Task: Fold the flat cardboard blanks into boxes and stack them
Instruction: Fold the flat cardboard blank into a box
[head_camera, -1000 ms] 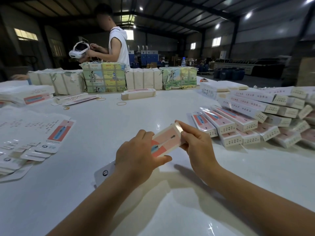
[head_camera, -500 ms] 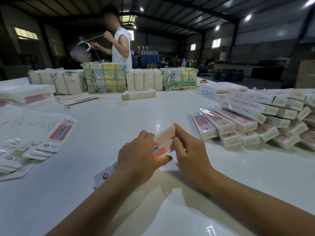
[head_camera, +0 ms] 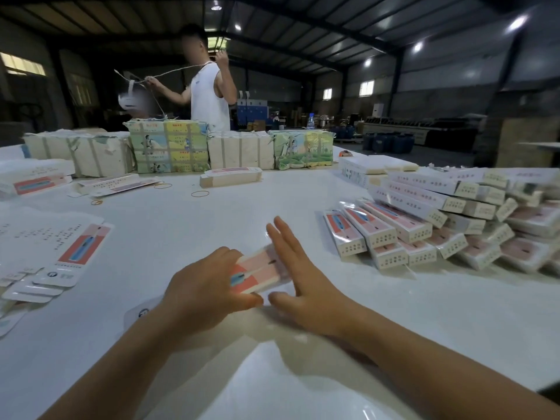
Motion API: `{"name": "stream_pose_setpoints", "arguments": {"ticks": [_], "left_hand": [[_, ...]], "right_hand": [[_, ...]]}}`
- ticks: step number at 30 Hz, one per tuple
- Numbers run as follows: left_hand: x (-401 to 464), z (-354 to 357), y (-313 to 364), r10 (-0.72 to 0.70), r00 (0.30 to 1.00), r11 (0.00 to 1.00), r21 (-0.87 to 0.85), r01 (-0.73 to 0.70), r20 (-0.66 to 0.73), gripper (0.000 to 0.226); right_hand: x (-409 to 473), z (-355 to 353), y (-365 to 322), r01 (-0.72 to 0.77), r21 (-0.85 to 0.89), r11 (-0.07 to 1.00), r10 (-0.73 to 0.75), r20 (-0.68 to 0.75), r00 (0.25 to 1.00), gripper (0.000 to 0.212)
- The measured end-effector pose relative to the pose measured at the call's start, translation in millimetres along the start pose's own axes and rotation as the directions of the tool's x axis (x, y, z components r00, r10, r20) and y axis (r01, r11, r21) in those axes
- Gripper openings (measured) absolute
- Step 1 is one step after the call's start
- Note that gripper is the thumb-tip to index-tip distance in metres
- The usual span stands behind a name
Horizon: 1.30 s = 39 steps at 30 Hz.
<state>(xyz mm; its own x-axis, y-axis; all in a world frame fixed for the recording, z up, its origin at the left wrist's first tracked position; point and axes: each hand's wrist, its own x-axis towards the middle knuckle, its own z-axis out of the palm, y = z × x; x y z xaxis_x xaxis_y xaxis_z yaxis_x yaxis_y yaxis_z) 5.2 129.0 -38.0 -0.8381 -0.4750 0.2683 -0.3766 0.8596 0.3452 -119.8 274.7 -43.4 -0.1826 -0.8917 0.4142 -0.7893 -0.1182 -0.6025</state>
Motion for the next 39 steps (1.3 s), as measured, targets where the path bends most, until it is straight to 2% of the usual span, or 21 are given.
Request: {"name": "stream_pose_setpoints", "arguments": {"ticks": [3,6,8,10,12,14,17,19,21,23,24,28,30,33,36,37,39], "left_hand": [[-3,0,-7,0.061,0.996,0.998,-0.024,-0.06,0.066,0.047],[-6,1,-12,0.108,0.991,0.994,0.015,-0.11,0.084,0.051],[-1,3,-16,0.205,0.975,0.975,0.103,-0.196,-0.082,0.07],[6,5,-24,0.257,0.915,0.956,0.22,-0.193,-0.312,0.08],[12,7,-39,0.116,0.928,0.981,0.185,-0.052,-0.354,0.078],[16,18,-55,-0.068,0.962,0.991,0.09,0.094,-0.264,0.073],[20,35,-67,-0.264,0.961,0.962,0.049,0.268,-0.084,0.06],[22,40,-70,-0.274,0.961,0.959,0.067,0.277,-0.047,0.06],[23,42,-74,-0.291,0.955,0.956,0.027,0.294,-0.062,0.058],[22,41,-72,-0.302,0.951,0.953,-0.003,0.303,-0.059,0.053],[22,41,-70,-0.294,0.954,0.956,0.0,0.294,-0.053,0.053],[20,34,-56,-0.268,0.96,0.962,0.023,0.271,-0.086,0.051],[19,31,-49,-0.263,0.961,0.964,0.01,0.265,-0.089,0.05],[16,28,-41,-0.223,0.97,0.975,-0.007,0.223,-0.097,0.048],[12,30,-35,-0.224,0.964,0.972,0.045,0.232,-0.139,0.032],[12,30,-34,-0.222,0.964,0.971,0.059,0.232,-0.145,0.031],[10,29,-33,-0.212,0.965,0.973,0.058,0.223,-0.151,0.033]], "right_hand": [[-1,-1,4,0.121,-0.335,0.934,-0.114,0.041,0.993,0.071],[-1,3,6,0.182,-0.524,0.832,-0.197,0.028,0.98,0.056],[1,-2,10,0.142,-0.621,0.771,-0.186,-0.006,0.983,0.054],[9,-25,17,0.003,-0.7,0.714,-0.124,-0.122,0.985,0.055],[22,-67,22,-0.192,-0.622,0.759,-0.059,-0.36,0.931,0.047],[35,-124,30,-0.316,-0.49,0.813,-0.026,-0.572,0.82,0.034],[40,-212,49,-0.517,-0.448,0.73,-0.006,-0.76,0.65,0.036],[33,-253,66,-0.678,-0.427,0.598,0.066,-0.817,0.572,0.039],[20,-272,88,-0.804,-0.429,0.412,0.184,-0.825,0.534,0.039],[6,-275,107,-0.857,-0.466,0.22,0.313,-0.798,0.514,0.041],[-1,-273,114,-0.86,-0.482,0.165,0.345,-0.789,0.508,0.043],[-10,-269,118,-0.844,-0.521,0.128,0.316,-0.785,0.532,0.041],[-6,-270,105,-0.837,-0.522,0.163,0.272,-0.792,0.547,0.041],[11,-259,70,-0.753,-0.525,0.397,0.109,-0.788,0.607,0.039],[28,-210,31,-0.512,-0.528,0.678,-0.018,-0.708,0.706,0.032],[31,-186,21,-0.409,-0.523,0.748,-0.036,-0.647,0.761,0.03],[30,-133,10,-0.252,-0.513,0.821,-0.034,-0.485,0.874,0.027]]}}
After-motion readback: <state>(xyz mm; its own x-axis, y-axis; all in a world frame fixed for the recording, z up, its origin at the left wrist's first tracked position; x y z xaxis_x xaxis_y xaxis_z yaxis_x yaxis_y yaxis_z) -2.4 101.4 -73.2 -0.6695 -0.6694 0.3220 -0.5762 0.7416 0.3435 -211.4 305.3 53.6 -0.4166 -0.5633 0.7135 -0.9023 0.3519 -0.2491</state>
